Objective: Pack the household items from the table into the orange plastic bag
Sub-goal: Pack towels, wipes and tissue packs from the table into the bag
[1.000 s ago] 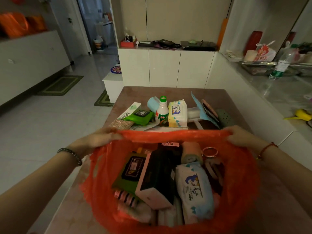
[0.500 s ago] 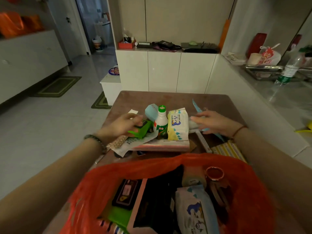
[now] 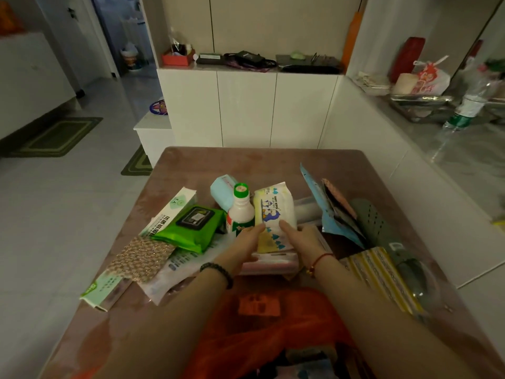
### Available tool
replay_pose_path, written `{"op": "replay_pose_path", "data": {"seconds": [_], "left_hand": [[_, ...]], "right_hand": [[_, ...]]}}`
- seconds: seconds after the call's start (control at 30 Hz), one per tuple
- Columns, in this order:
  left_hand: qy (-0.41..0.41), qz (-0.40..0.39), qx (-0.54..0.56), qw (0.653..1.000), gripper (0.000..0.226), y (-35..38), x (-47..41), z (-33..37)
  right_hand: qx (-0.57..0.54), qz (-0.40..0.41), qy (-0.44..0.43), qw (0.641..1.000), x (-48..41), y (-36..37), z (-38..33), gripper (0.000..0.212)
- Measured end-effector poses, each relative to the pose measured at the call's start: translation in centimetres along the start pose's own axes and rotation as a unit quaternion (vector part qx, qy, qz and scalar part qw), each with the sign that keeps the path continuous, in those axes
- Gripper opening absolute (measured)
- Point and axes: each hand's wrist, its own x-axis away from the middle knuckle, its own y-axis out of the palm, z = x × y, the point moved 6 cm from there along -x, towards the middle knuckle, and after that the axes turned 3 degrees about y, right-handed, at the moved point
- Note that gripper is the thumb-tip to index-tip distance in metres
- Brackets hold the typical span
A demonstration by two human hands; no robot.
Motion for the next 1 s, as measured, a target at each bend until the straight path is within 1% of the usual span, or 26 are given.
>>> {"op": "replay_pose_path", "data": {"seconds": [0.1,0.2,0.33,0.4,0.43,0.47,0.53,0.57,0.63,0.7,0.73,0.77,0.8,0.83,0.87,0.9,0.93,0.97,1.0], "left_hand": [[-0.001,-0.005,0.025,1.000,0.042,0.1,0.4,0.0],[0.019,-0.017,0.054,0.998,0.031,0.4,1.6,0.8],[0.090,-0.053,0.124,0.987,0.026,0.8,5.6,3.3],[0.150,-0.059,0.164,0.973,0.023,0.8,8.5,4.7],[0.183,-0.047,0.165,0.968,0.031,0.6,10.0,5.1],[0.210,-0.030,0.159,0.964,0.042,0.3,11.5,5.3],[0.257,-0.005,0.140,0.956,0.056,-0.3,14.7,5.1],[0.278,-0.012,0.114,0.954,0.059,-0.4,16.0,4.8],[0.318,-0.057,0.037,0.946,0.060,-0.5,18.5,3.8],[0.342,-0.111,-0.052,0.932,0.060,-1.1,20.2,2.1],[0.344,-0.130,-0.119,0.922,0.065,-1.8,21.0,1.4],[0.333,-0.136,-0.217,0.908,0.074,-3.0,21.4,0.3],[0.311,-0.123,-0.344,0.877,0.081,-4.5,21.5,-1.0],[0.287,-0.099,-0.478,0.824,0.083,-6.2,21.2,-2.3],[0.256,-0.067,-0.588,0.765,0.078,-8.1,21.0,-3.4],[0.224,-0.031,-0.651,0.725,0.066,-9.8,20.8,-3.9],[0.203,0.012,-0.659,0.724,0.050,-11.4,20.6,-4.0],[0.200,0.057,-0.614,0.761,0.031,-12.8,20.4,-3.4],[0.199,0.094,-0.534,0.817,0.014,-14.1,20.2,-2.7]], "right_hand": [[-0.054,0.016,-0.032,0.998,0.0,-0.5,-0.4,0.045],[-0.079,0.017,-0.070,0.994,2.0,-1.5,-1.4,0.040],[-0.130,-0.015,-0.145,0.981,7.6,-3.3,-3.3,0.034],[-0.133,-0.034,-0.211,0.968,12.0,-4.2,-4.4,0.025],[-0.124,-0.047,-0.249,0.959,14.3,-4.6,-4.9,0.024],[-0.113,-0.071,-0.281,0.950,16.8,-4.9,-5.4,0.028],[-0.092,-0.135,-0.311,0.936,21.3,-5.1,-5.6,0.043],[-0.083,-0.160,-0.313,0.932,23.0,-5.1,-5.5,0.049],[-0.061,-0.185,-0.301,0.933,25.1,-5.1,-4.5,0.050],[-0.079,-0.207,-0.258,0.940,26.2,-5.1,-2.6,0.053],[-0.103,-0.219,-0.223,0.944,26.4,-5.1,-1.4,0.058],[-0.133,-0.223,-0.188,0.947,26.3,-5.1,0.0,0.067],[-0.162,-0.215,-0.154,0.951,26.3,-5.3,1.3,0.073],[-0.188,-0.210,-0.127,0.951,26.4,-5.6,2.5,0.075],[-0.208,-0.213,-0.103,0.949,26.6,-5.8,3.4,0.074],[-0.218,-0.228,-0.074,0.946,27.0,-5.8,4.2,0.074],[-0.209,-0.255,-0.041,0.943,28.1,-5.3,4.6,0.073],[-0.190,-0.281,0.000,0.941,29.0,-4.8,5.2,0.069],[-0.161,-0.309,0.035,0.937,29.9,-4.1,5.7,0.060]]}}
